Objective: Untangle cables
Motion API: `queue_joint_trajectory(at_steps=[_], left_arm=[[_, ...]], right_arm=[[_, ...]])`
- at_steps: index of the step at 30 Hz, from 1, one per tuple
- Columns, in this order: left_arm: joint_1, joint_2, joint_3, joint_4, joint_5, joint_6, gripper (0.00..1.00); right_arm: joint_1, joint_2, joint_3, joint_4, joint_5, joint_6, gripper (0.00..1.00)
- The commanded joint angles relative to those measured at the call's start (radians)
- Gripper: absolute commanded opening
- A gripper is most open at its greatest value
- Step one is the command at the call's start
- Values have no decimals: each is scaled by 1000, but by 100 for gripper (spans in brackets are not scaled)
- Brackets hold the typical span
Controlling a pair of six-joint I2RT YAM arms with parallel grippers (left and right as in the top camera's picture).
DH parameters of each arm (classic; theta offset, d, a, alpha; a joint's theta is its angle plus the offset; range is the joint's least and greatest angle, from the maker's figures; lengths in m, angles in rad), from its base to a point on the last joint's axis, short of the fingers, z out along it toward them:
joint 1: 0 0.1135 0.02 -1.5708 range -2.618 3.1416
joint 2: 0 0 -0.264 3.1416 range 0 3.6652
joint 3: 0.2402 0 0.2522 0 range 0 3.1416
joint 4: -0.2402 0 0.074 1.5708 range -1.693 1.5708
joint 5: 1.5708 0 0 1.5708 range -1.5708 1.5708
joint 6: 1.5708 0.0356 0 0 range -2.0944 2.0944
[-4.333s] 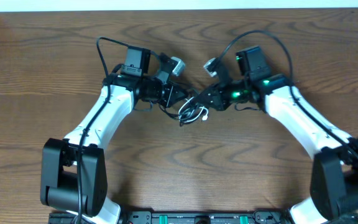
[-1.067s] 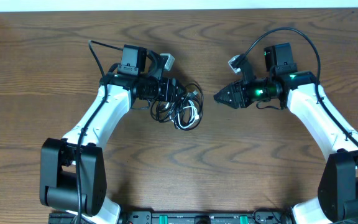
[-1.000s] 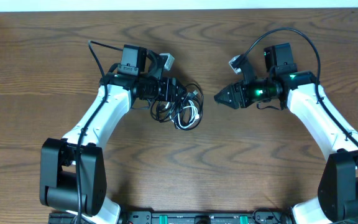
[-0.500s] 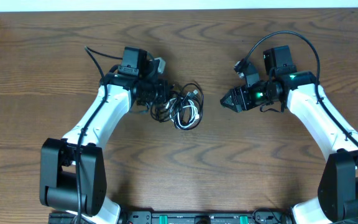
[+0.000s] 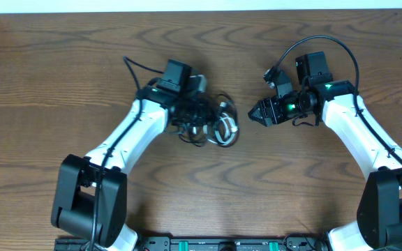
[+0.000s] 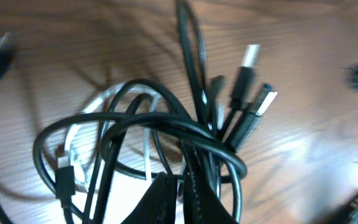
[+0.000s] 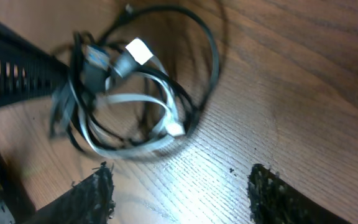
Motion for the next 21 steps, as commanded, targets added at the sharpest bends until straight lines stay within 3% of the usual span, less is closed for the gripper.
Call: queue_joint_trajectory(at_steps=[1, 6, 10, 15, 21], left_arm=[[-47, 2, 8, 52, 83, -50, 11], [-87, 2, 10, 142, 78, -88, 11], [-90, 1, 34, 140, 40, -88, 11], [-77, -52, 68, 95, -122, -88, 11], [39, -216, 69, 46, -301, -163, 11]], right_arm=[[4, -2, -7, -2, 48, 62, 69], [3, -2, -7, -6, 122, 114, 72], [2, -2, -7, -8, 71, 114, 81], [15, -2, -7, -5, -82, 114, 83], [80, -2, -8, 11, -89, 208, 82]])
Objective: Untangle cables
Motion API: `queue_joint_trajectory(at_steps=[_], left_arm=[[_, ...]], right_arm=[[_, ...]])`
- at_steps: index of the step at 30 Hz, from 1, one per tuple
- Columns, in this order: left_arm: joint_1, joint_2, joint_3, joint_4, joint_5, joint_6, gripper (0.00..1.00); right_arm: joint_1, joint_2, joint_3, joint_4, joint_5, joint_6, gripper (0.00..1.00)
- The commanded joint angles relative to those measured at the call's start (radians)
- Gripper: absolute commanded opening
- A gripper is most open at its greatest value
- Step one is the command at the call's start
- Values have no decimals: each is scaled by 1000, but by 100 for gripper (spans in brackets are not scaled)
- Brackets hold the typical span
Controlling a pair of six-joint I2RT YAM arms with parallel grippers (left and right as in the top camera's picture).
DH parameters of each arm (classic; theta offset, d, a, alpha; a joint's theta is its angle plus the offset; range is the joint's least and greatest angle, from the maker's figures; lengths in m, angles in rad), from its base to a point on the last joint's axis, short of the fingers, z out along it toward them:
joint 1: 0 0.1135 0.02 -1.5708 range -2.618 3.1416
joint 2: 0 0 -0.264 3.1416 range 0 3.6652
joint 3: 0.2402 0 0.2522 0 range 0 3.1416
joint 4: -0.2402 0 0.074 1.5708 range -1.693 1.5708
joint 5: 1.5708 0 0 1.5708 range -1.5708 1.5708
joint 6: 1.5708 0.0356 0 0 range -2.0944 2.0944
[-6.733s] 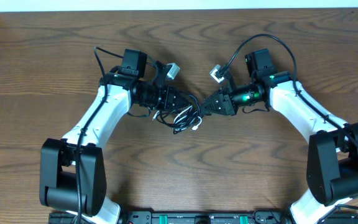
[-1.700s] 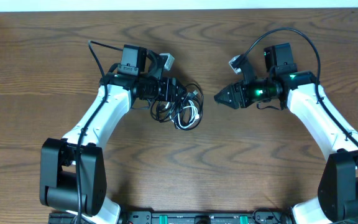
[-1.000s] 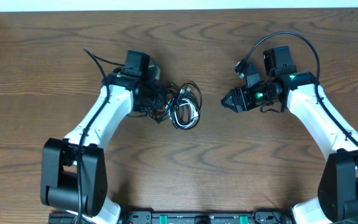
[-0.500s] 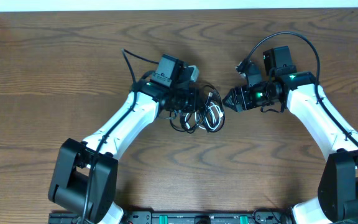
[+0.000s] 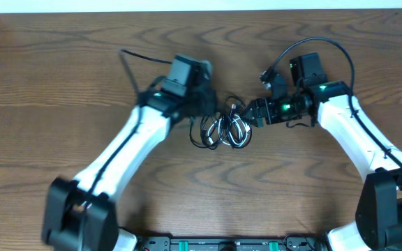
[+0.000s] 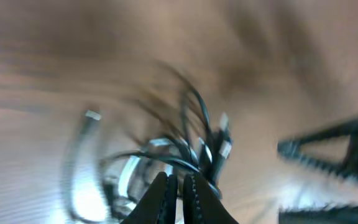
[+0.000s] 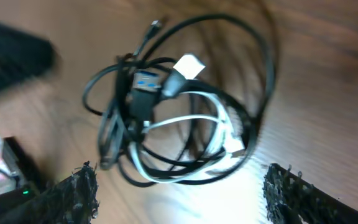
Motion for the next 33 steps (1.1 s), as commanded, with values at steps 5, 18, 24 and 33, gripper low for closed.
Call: queue_joint_trajectory(at_steps=[5, 18, 24, 33], left_arm=[[191, -116, 42, -100, -122, -53, 11], [272, -100, 34, -190, -192, 18, 11], [272, -100, 7, -189, -348, 18, 11], [272, -86, -21, -181, -383, 38, 11]], right_arm=[[116, -2, -16, 34, 71, 145, 81], [292, -2, -205, 344, 325, 461, 30], [227, -23, -193, 380, 196, 433, 1], [39, -30, -193, 552, -382, 294, 1]])
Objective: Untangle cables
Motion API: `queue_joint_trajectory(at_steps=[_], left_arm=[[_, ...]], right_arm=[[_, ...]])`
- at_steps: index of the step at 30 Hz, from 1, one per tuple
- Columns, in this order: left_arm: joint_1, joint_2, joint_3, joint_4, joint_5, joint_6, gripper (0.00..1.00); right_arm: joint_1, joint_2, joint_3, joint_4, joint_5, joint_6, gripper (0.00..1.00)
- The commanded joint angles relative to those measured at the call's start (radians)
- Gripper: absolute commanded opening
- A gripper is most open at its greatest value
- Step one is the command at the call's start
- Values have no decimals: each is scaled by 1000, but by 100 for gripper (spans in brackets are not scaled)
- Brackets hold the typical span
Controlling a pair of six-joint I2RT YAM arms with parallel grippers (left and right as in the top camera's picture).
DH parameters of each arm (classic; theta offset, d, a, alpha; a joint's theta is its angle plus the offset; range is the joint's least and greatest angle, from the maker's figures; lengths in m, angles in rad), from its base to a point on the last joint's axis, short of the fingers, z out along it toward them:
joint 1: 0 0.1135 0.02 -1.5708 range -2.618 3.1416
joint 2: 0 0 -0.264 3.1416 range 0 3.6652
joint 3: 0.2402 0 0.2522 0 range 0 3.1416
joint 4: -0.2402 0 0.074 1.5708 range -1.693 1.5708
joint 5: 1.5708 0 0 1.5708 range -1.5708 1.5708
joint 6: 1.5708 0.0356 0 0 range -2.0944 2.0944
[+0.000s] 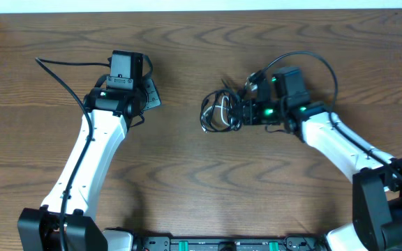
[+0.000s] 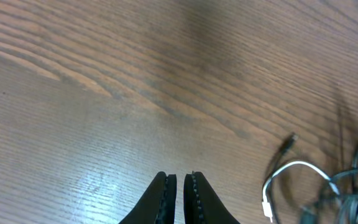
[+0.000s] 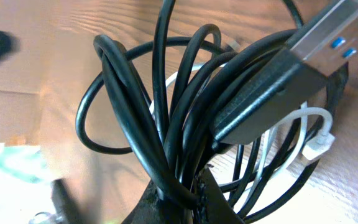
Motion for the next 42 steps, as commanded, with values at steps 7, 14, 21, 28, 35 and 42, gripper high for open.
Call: queue_joint_trajectory(at_steps=[7, 14, 21, 28, 35, 42], left_arm=[[2, 54, -10, 17, -22, 34, 11], [2, 69, -10, 52, 180, 194, 11], [2, 69, -10, 51, 472, 406, 11], [2, 69, -10, 20, 621, 565, 11], [3, 69, -10, 24, 560, 551, 11], [3, 69, -10, 20, 560, 552, 11]], right_arm=[[-99, -27, 7, 76, -625, -211, 1], [-95, -26, 7, 76, -653, -268, 1], [-95, -26, 7, 76, -640, -256, 1], [-95, -26, 7, 119, -526, -108, 1], [-95, -26, 7, 151, -485, 10, 1], [-95, -26, 7, 147, -430, 35, 1]])
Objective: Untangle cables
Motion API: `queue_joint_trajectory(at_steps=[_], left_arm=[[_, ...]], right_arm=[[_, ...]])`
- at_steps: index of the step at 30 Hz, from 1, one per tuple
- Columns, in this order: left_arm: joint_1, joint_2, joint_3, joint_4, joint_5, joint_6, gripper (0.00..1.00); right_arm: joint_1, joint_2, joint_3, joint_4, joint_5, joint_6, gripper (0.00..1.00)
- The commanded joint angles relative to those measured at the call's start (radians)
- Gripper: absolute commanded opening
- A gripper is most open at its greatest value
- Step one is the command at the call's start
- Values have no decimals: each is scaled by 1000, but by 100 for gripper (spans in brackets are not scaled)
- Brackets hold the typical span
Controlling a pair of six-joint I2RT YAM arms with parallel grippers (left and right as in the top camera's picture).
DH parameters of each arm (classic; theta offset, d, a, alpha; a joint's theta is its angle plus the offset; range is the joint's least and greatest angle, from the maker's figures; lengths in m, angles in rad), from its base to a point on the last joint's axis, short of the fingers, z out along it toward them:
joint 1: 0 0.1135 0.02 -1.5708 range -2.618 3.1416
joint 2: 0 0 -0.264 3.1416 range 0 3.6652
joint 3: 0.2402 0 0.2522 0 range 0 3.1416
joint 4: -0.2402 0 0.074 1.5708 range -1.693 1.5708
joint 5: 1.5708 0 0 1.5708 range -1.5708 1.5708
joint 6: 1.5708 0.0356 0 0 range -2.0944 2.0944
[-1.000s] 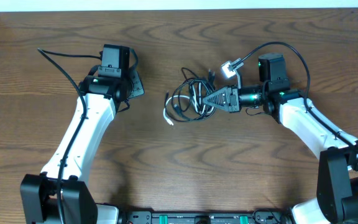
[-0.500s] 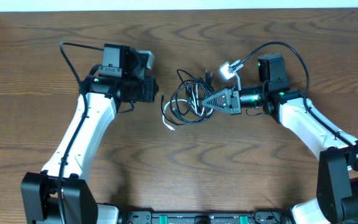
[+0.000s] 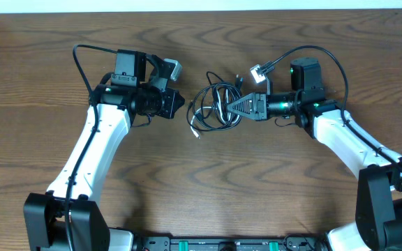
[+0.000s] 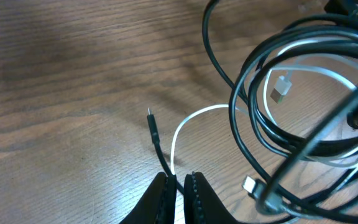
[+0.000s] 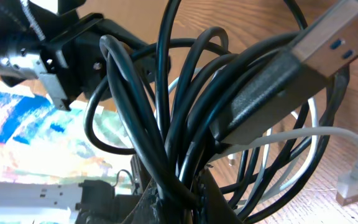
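A tangle of black and white cables [image 3: 213, 106] hangs at the table's middle, pinched in my right gripper [image 3: 232, 108], which is shut on it. In the right wrist view the black loops [image 5: 166, 118] bunch in the right gripper [image 5: 179, 186], with a blue-tongued USB plug [image 5: 319, 34] above. My left gripper [image 3: 179, 104] faces the bundle from the left. In its wrist view the left gripper [image 4: 180, 183] is shut; a thin black cable end [image 4: 154, 134] and a white cable [image 4: 194, 115] run down to its tips. Whether either is pinched is unclear.
The brown wooden table [image 3: 201, 188] runs to a pale strip along its far edge [image 3: 201, 5]. Each arm's own black lead arches above its wrist, such as the left arm's lead [image 3: 82, 52]. A loose white cable end [image 3: 197, 132] dangles below the bundle's left side.
My left gripper was far to the left over bare wood; now it is right beside the bundle's left side. The right gripper still holds the bundle, which has spread out and trails a white end.
First my left gripper held the tangle left of centre while the right one stood open to the right. Then the tangle was between the open right fingers. After that the right gripper was shut on it and the left was away, shut. Now the left has returned.
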Motion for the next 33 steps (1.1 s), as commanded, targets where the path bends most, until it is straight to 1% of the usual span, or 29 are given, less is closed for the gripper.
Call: queue_joint_trajectory(at_steps=[1, 5, 7, 8, 12, 13, 14, 16, 17, 18, 22, 23, 27, 29, 31, 33], left_arm=[[3, 9, -9, 0, -13, 14, 11], [3, 9, -9, 0, -2, 13, 11], [3, 9, -9, 0, 70, 13, 12], [3, 9, -9, 0, 138, 14, 11], [3, 9, -9, 0, 275, 23, 12], [2, 9, -9, -1, 324, 35, 11], [2, 9, -9, -2, 409, 62, 12], [2, 9, -9, -8, 482, 91, 17], [1, 9, -9, -10, 498, 94, 17], [1, 9, -9, -10, 504, 93, 24], [-7, 9, -9, -16, 503, 93, 26], [-13, 9, -9, -23, 501, 92, 29], [-41, 9, -9, -30, 481, 92, 34], [-64, 9, -9, -26, 421, 92, 36], [-87, 9, -9, -26, 323, 91, 37], [-110, 9, -9, -19, 225, 65, 38]], right_arm=[[0, -25, 8, 2, 14, 22, 1], [0, -25, 6, 2, 13, 10, 1], [-1, -25, 6, -10, 13, -18, 1], [-1, -25, 6, -24, 14, -38, 1], [-1, -25, 6, -69, 14, -115, 2], [-1, -25, 6, -82, 14, -138, 2], [-1, -25, 6, -106, 14, -179, 4], [-1, -25, 6, -123, 14, -206, 4], [-1, -25, 6, -130, 14, -219, 4], [-1, -25, 6, -140, 13, -235, 4], [-1, -25, 6, -170, 14, -285, 4], [-1, -25, 6, -176, 14, -301, 4], [0, -25, 6, -189, 14, -322, 4], [0, -25, 6, -192, 13, -322, 3], [0, -25, 6, -207, 13, -327, 3], [0, -25, 6, -236, 13, -360, 4]])
